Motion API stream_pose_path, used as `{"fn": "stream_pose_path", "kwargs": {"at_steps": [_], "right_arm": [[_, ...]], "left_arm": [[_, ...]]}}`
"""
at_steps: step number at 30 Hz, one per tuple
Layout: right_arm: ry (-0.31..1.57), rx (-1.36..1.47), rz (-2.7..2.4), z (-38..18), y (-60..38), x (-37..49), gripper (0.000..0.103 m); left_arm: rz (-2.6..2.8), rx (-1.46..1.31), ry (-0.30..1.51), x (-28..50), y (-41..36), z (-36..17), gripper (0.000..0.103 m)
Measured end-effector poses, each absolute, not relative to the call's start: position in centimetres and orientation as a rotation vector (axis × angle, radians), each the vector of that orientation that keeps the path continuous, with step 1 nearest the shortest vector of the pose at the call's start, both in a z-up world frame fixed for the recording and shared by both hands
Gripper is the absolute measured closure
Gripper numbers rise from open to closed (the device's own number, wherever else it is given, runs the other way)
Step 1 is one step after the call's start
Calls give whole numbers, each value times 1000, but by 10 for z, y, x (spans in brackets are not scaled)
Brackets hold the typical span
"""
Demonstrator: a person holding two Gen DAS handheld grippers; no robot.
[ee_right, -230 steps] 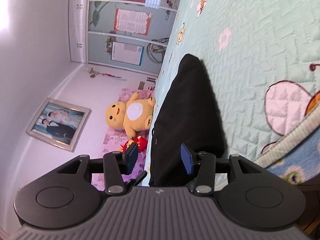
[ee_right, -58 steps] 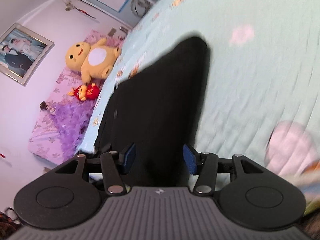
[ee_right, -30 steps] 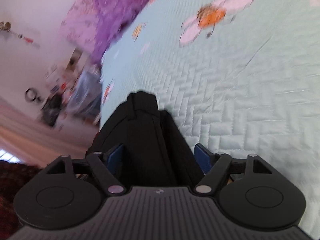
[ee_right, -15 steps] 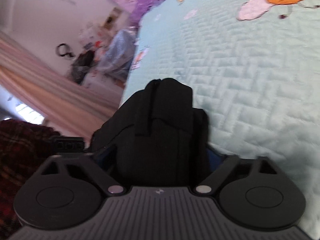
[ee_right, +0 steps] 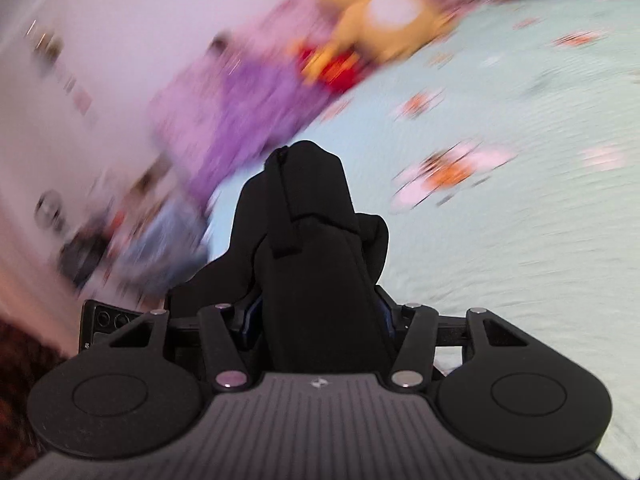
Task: Fold clothes
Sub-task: 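Close both grippers on the bundle end and lift it slightly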
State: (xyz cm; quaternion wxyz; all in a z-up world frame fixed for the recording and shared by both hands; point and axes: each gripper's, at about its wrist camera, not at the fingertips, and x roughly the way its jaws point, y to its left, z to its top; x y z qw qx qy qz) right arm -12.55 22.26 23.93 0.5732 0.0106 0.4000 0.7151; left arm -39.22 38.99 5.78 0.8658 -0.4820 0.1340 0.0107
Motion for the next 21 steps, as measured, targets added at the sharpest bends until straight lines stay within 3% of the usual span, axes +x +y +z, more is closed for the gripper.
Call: {"fn": "stream_pose_path", "kwargs": {"at_steps": [5, 10, 13, 16, 21], "right_arm": [[899, 305, 1383, 225, 189, -64, 48], [1010, 420, 1078, 151, 198, 0, 47], [1127, 479, 957, 102, 203, 27, 32], [1151, 690, 972, 92, 185, 33, 28], [1116, 709, 1063, 100, 152, 22, 23]], "left_arm": [[3, -894, 372, -260, 453, 77, 52], [188, -953, 584, -150, 495, 21, 45], [210, -1040, 522, -151, 505, 2, 35], [203, -1107, 457, -160, 513, -9, 33], [126, -1138, 424, -180, 512, 1, 23]]}}
